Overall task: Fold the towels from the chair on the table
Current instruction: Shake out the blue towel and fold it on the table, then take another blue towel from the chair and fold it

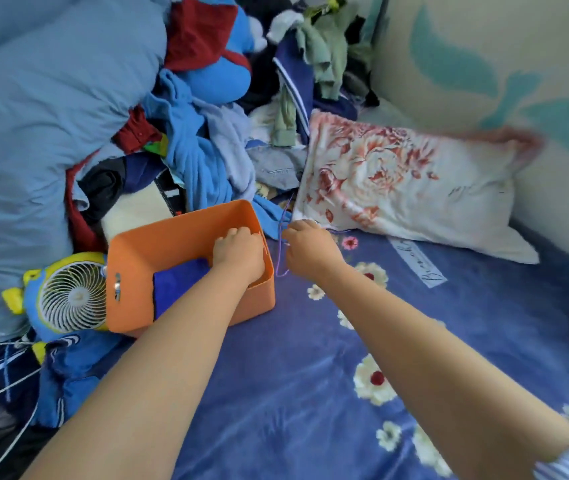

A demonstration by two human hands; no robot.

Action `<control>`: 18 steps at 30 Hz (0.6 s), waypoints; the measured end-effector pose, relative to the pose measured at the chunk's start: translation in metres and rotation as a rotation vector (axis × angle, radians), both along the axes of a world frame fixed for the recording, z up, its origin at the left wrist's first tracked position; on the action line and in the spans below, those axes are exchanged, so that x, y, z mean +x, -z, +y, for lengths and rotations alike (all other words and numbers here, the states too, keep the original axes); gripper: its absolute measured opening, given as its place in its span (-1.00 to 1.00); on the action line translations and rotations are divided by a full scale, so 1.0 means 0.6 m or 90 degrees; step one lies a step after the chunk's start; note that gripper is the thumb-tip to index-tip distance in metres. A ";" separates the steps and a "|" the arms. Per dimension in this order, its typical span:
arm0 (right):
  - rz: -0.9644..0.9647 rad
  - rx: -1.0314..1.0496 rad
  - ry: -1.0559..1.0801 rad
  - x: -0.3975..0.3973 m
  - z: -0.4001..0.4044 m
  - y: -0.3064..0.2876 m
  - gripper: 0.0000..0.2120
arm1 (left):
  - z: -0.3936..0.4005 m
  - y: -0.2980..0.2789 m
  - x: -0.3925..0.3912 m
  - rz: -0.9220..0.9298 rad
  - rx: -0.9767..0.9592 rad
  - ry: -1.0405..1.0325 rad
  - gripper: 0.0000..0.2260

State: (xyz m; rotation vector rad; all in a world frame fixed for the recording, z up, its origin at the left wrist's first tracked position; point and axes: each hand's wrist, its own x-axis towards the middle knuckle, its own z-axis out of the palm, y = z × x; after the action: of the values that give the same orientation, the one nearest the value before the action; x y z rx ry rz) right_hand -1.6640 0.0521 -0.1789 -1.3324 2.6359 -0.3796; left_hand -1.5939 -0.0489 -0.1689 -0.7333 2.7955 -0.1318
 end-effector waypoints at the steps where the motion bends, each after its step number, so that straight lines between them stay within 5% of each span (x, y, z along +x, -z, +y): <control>1: 0.012 0.005 0.023 0.007 0.038 -0.013 -0.73 | 0.030 -0.014 0.002 0.001 -0.006 0.017 -0.71; 10: 0.108 -0.079 0.281 0.108 0.344 -0.130 -0.69 | 0.302 -0.119 0.037 0.007 -0.037 0.248 -0.72; 18: 0.109 -0.063 0.584 0.272 0.700 -0.120 -0.69 | 0.644 -0.113 0.106 -0.018 -0.064 0.519 -0.69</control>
State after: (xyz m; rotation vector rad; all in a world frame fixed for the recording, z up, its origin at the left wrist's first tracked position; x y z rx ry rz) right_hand -1.5010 0.4723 -0.1069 -0.0727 3.2561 -0.5125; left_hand -1.5302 0.3373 -0.1014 0.4260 2.8874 -0.4174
